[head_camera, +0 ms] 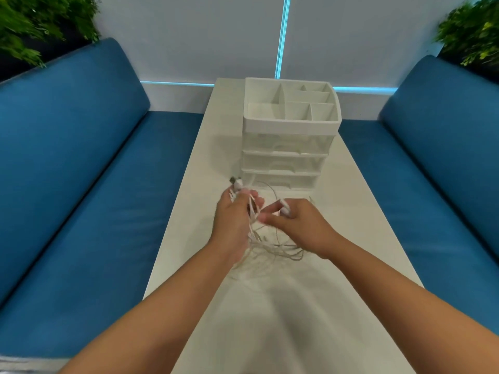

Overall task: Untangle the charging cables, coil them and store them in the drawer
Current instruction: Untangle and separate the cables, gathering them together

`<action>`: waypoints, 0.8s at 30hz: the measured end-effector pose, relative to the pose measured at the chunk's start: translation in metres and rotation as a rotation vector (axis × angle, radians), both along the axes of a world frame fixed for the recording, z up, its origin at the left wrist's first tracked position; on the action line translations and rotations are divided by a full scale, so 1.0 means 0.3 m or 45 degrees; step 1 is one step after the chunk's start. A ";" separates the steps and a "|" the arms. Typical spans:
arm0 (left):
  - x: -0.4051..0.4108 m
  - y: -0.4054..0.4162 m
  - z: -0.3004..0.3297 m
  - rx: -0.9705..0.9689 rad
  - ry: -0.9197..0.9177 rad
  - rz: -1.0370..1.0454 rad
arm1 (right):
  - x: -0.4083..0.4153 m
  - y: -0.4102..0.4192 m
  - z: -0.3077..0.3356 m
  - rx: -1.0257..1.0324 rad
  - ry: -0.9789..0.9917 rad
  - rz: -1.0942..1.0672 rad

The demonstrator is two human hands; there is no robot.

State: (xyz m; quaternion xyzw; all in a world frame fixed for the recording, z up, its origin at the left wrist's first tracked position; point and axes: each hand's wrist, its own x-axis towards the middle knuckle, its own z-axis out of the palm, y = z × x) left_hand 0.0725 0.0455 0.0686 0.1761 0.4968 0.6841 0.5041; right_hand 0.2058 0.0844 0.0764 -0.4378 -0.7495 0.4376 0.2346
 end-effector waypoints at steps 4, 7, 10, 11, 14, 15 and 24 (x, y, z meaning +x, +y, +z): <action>-0.099 0.027 0.031 0.048 -0.188 0.248 | 0.078 0.085 0.046 -0.214 0.326 -0.748; -0.167 0.034 0.049 0.075 -0.204 0.310 | 0.172 0.159 0.066 -0.465 0.704 -1.150; -0.206 0.041 0.049 0.027 -0.131 0.388 | 0.238 0.202 0.065 -0.554 0.923 -1.324; -0.213 0.042 0.048 -0.001 -0.106 0.411 | 0.251 0.209 0.060 -0.565 0.945 -1.369; -0.215 0.038 0.053 -0.056 -0.076 0.456 | 0.262 0.201 0.036 -0.568 0.858 -1.443; -0.209 0.038 0.059 -0.056 -0.067 0.459 | 0.257 0.191 0.021 -0.555 0.808 -1.433; -0.099 0.057 0.132 0.028 0.081 0.297 | 0.128 0.072 -0.094 -0.091 0.271 -0.667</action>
